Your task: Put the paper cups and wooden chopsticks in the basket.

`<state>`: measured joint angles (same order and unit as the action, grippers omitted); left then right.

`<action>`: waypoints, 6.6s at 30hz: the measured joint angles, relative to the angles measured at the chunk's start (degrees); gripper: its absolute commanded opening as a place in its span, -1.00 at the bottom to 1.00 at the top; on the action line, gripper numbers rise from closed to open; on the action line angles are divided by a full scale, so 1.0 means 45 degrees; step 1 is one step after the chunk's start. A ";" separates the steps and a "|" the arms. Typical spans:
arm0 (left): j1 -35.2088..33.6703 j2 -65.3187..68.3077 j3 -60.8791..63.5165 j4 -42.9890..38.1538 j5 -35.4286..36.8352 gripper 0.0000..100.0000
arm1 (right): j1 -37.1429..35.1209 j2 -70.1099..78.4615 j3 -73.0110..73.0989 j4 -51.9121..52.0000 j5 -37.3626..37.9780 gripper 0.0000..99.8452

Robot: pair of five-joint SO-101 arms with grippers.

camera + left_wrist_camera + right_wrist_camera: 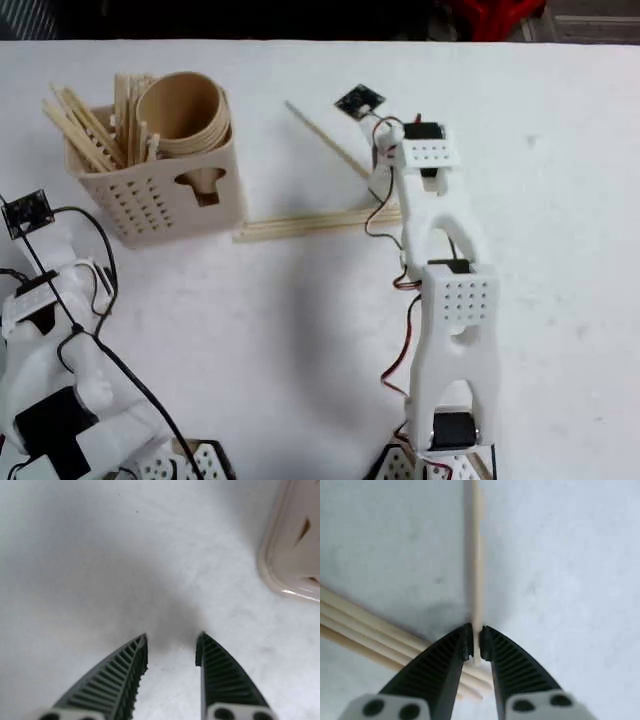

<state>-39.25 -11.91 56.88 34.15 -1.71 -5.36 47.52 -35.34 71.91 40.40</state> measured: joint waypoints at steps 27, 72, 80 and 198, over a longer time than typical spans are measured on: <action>0.0000 0.0000 0.0000 0.0000 0.0000 -0.66 | 0.0918 -1.4125 1.4418 -0.0527 0.2540 -0.96; 0.0000 0.0000 0.0000 0.0000 0.0000 -0.66 | -0.4024 -0.7209 1.2991 -0.5939 0.0332 -0.95; 0.0000 0.0000 0.0020 0.0000 0.0000 -0.66 | -0.4044 -0.8107 1.2855 -0.5197 0.0098 -0.97; 1.2503 -0.5060 -0.7971 1.0784 -0.7443 -0.66 | 0.2989 -2.4381 2.4400 -0.1485 -0.1934 -0.96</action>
<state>17.01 -34.68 21.01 82.68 -35.21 8.09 -62.20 74.46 65.23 31.69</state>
